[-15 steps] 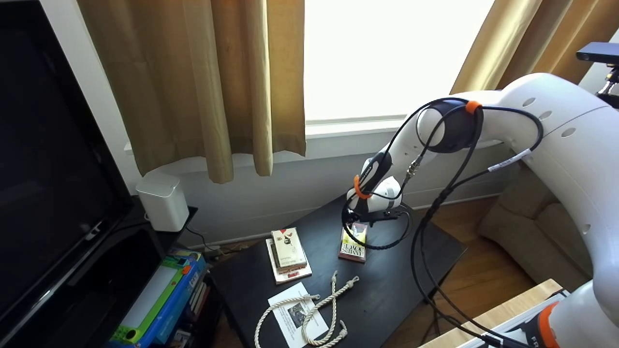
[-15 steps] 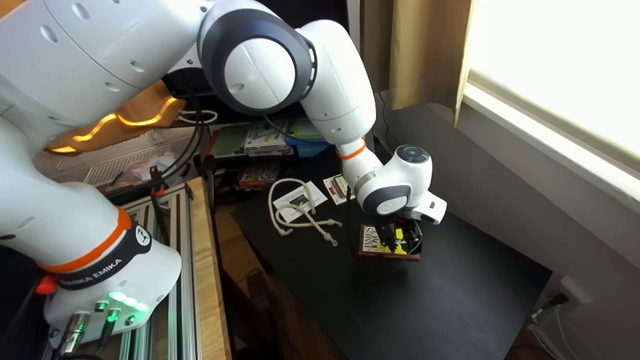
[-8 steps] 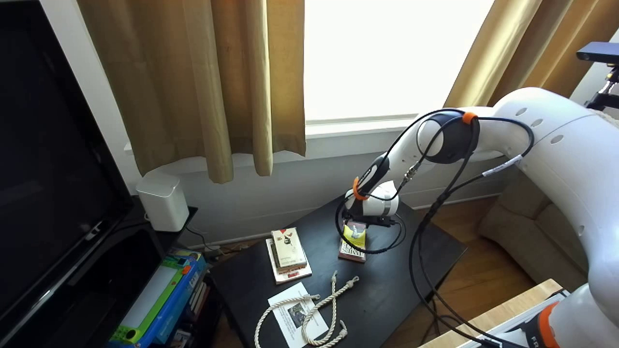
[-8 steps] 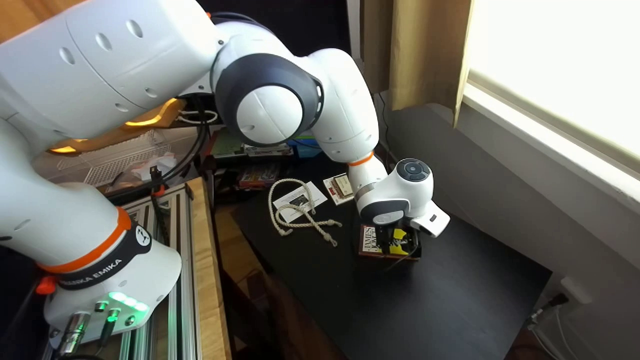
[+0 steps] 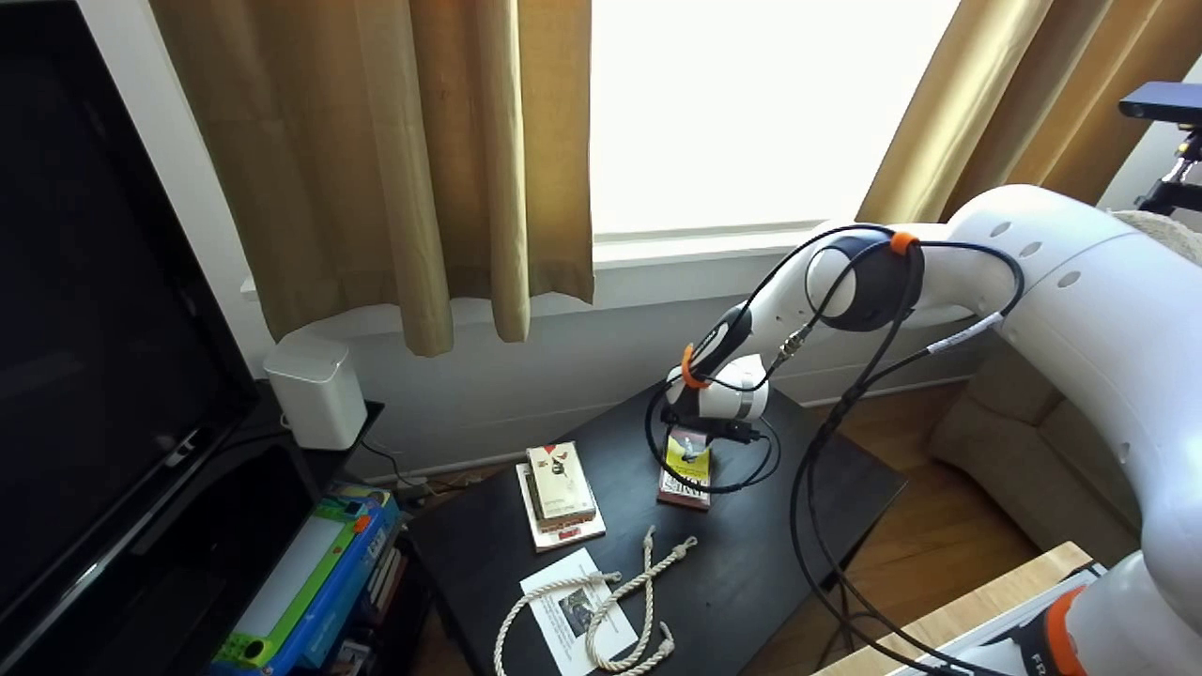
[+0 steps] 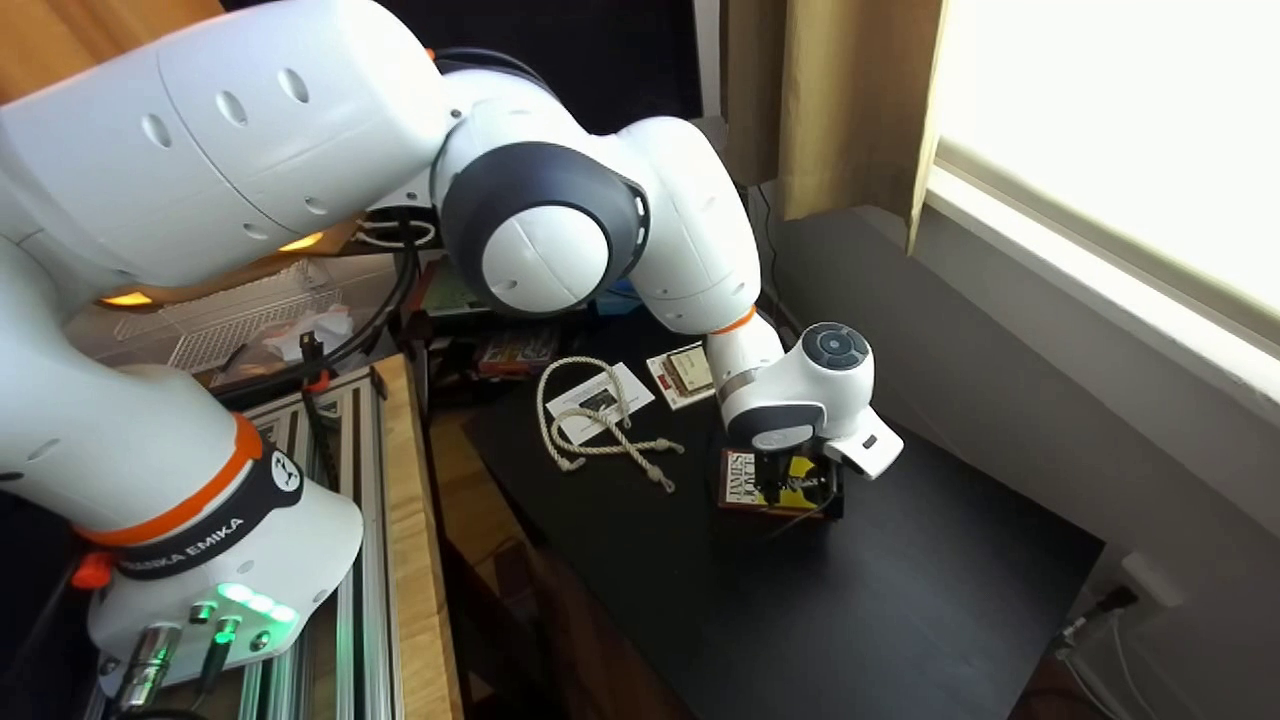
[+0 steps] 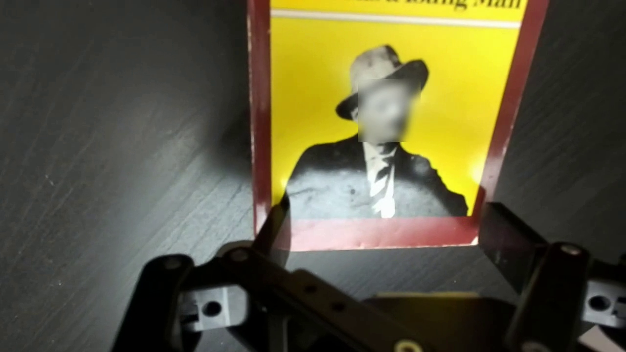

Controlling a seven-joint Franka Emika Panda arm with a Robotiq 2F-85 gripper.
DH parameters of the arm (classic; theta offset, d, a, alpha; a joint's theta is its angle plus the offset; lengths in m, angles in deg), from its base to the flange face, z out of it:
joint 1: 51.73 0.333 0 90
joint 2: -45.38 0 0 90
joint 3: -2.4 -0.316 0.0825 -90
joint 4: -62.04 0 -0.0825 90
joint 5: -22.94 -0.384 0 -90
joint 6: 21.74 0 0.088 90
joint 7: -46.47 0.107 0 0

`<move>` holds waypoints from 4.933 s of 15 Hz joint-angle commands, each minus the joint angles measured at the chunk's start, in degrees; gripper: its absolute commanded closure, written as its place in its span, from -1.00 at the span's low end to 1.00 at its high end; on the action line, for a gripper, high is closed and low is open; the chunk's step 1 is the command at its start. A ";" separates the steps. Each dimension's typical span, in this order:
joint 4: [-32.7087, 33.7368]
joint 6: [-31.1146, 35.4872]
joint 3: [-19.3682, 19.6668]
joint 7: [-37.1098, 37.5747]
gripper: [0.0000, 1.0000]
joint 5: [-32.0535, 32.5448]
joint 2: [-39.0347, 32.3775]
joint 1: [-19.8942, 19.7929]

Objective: Rotate the book on the right side of table anticlockwise three times

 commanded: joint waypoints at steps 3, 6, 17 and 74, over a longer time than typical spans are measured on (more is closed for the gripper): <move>6.41 -6.98 2.91 -0.55 -1.00 1.66 -4.40 4.31; 9.58 -10.25 4.47 -1.30 -1.00 3.59 -5.67 7.21; 14.41 -13.56 4.29 -7.03 -1.00 11.11 -6.23 12.10; -46.82 -3.01 12.88 -9.29 -1.00 20.79 42.00 20.92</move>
